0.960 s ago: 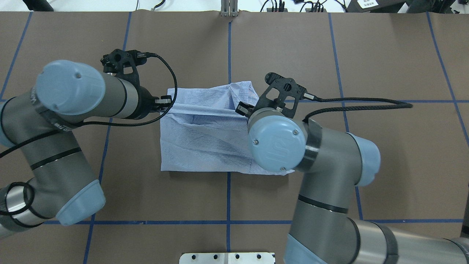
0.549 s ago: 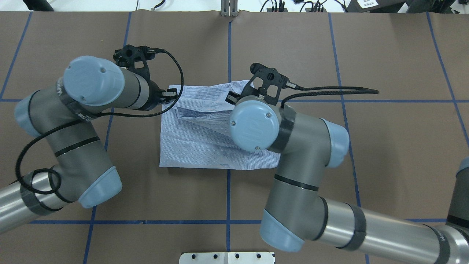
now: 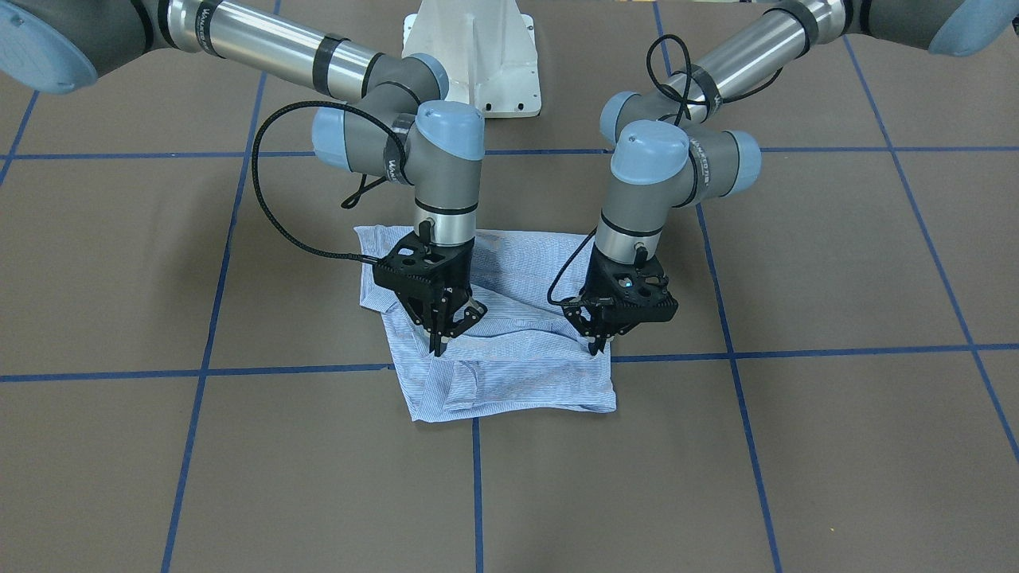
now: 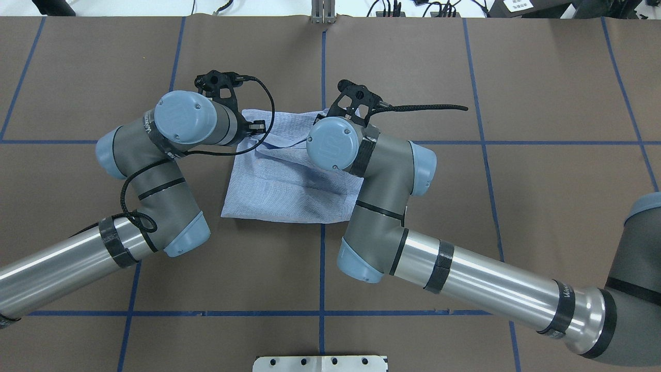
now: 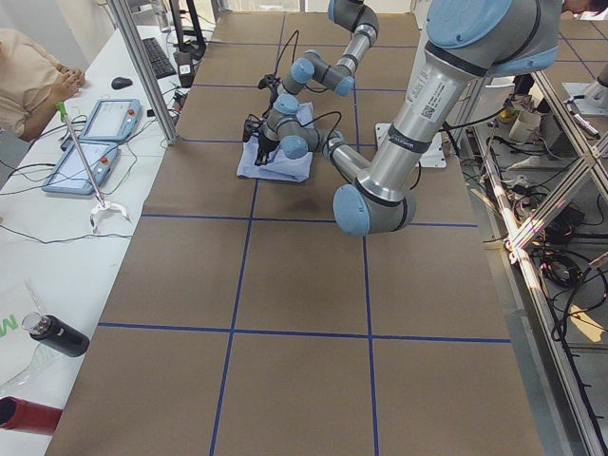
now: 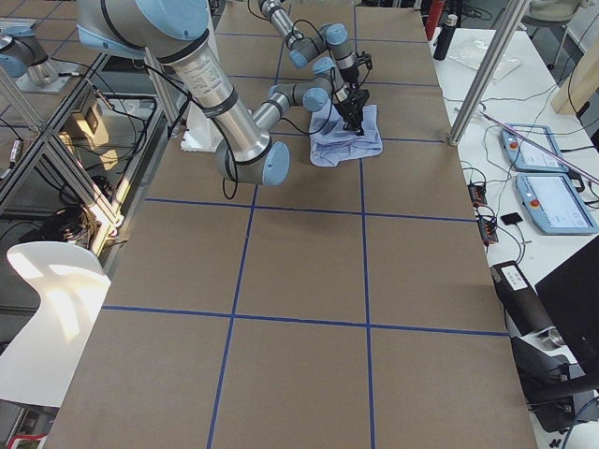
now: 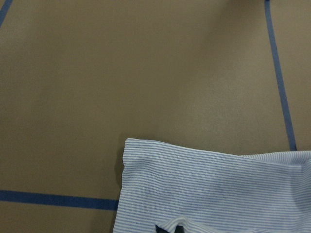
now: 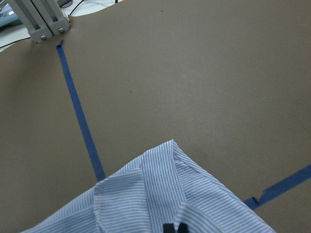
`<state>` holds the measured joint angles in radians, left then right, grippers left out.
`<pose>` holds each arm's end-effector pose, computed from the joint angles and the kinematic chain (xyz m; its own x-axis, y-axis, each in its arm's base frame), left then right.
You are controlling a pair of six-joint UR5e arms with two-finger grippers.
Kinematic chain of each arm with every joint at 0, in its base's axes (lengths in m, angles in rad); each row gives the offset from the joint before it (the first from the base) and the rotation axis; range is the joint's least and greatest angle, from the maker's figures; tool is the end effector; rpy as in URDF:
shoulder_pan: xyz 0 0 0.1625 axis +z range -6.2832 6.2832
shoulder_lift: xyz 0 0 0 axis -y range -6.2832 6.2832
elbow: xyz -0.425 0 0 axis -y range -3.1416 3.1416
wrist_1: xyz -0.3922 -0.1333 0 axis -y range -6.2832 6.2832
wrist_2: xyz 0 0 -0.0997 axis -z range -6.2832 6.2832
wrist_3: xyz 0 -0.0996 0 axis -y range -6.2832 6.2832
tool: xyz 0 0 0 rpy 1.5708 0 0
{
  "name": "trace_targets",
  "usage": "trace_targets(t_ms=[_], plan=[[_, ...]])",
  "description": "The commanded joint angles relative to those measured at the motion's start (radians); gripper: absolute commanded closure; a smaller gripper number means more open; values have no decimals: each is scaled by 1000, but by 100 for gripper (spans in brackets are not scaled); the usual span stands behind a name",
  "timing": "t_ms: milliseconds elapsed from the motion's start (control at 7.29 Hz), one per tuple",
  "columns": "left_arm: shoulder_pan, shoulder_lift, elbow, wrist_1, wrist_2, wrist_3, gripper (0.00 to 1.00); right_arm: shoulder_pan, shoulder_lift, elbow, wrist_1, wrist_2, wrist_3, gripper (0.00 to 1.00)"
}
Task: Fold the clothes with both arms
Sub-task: 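Lay the folded edge down onto the far half with both grippers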
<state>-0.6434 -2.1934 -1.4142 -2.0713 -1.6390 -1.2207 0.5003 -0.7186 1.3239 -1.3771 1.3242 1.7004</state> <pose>0.5135 -0.5431 0.3059 0.6169 -0.0349 -0.7863 0.3642 0.8983 0.2459 -0.6098 -0.5130 0.2150 0.5269 0.4309 0.7326 -0.6926 0.7173 0.0762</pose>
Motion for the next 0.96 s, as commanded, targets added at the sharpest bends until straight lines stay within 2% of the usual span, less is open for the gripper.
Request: trace_targets(t_ms=[0, 274, 411, 549, 686, 823], plan=[[-4, -2, 49, -43, 1, 9, 100, 9, -1, -20, 18, 7, -24, 100], [-33, -2, 47, -59, 1, 72, 100, 41, 1, -18, 21, 33, -56, 100], [-39, -2, 49, -61, -1, 73, 100, 49, -1, -18, 23, 35, -56, 96], [-45, -2, 44, -69, -5, 125, 1, 70, 4, -17, 21, 88, -132, 1], [-64, 1, 25, -67, -37, 189, 0, 119, 5, -5, 12, 206, -181, 0], [-96, 23, -18, -56, -117, 225, 0, 177, -4, 23, 7, 334, -227, 0]])
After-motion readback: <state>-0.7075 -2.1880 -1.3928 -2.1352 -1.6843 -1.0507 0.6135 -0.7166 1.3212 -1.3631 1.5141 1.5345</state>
